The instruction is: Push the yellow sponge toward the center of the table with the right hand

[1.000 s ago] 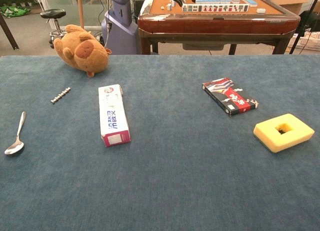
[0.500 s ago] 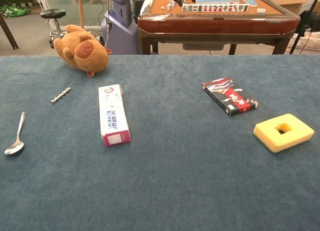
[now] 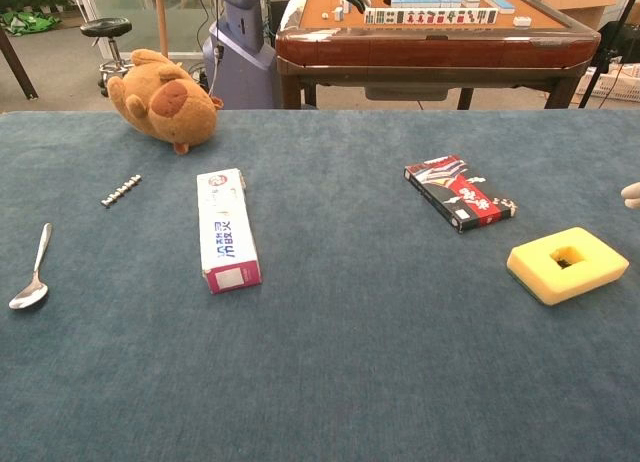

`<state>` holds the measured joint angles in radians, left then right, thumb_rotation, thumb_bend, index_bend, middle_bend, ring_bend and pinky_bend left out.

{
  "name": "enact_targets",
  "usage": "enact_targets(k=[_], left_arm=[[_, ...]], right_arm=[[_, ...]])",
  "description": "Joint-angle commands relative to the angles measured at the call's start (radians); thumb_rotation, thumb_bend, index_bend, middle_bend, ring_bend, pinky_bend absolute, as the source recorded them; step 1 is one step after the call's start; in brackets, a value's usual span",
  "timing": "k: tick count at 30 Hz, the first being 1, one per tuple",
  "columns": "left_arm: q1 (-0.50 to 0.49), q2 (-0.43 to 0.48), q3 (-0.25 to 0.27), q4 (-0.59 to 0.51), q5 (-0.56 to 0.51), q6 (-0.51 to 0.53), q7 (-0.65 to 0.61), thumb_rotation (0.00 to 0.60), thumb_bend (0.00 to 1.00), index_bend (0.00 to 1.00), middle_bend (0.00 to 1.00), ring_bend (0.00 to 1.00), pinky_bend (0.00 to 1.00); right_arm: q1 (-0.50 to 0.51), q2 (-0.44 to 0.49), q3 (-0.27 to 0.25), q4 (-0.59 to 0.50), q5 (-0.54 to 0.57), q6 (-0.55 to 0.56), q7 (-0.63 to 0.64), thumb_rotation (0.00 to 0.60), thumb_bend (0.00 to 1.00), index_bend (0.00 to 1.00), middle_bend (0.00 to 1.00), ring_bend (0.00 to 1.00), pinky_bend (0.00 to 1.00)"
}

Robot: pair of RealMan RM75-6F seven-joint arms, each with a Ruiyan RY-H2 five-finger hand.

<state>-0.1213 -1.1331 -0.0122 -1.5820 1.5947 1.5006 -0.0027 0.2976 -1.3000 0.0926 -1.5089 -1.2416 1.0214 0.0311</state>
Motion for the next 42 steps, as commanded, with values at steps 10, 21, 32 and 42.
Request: enact_targets(k=[10,21,32,42], left_arm=[[0.0,0.002,0.001,0.0,0.002,0.002,-0.007,0.6,0.22,0.43,0.46,0.44,0.51],[-0.001,0.002,0.001,0.001,0.002,0.002,-0.007,0.6,0.22,0.43,0.46,0.44,0.51],[-0.001,0.005,0.001,0.002,0.0,0.004,-0.017,0.6,0.22,0.43,0.46,0.44,0.51],[-0.001,0.005,0.001,0.003,-0.001,0.002,-0.017,0.6,0.22,0.43,0.46,0.44,0.51]], right_arm=[[0.014,-0.022,-0.007,0.015,0.05,-0.032,-0.036,0.6,0.0,0.13,0.12,0.13,0.25],[0.029,-0.038,-0.026,0.0,0.041,-0.061,-0.034,0.6,0.0,0.13,0.12,0.13,0.25],[0.032,-0.036,-0.041,-0.02,0.017,-0.065,-0.013,0.6,0.0,0.13,0.12,0.13,0.25],[0.038,-0.033,-0.059,-0.033,-0.029,-0.075,0.033,0.6,0.0,0.13,0.12,0.13,0.26]])
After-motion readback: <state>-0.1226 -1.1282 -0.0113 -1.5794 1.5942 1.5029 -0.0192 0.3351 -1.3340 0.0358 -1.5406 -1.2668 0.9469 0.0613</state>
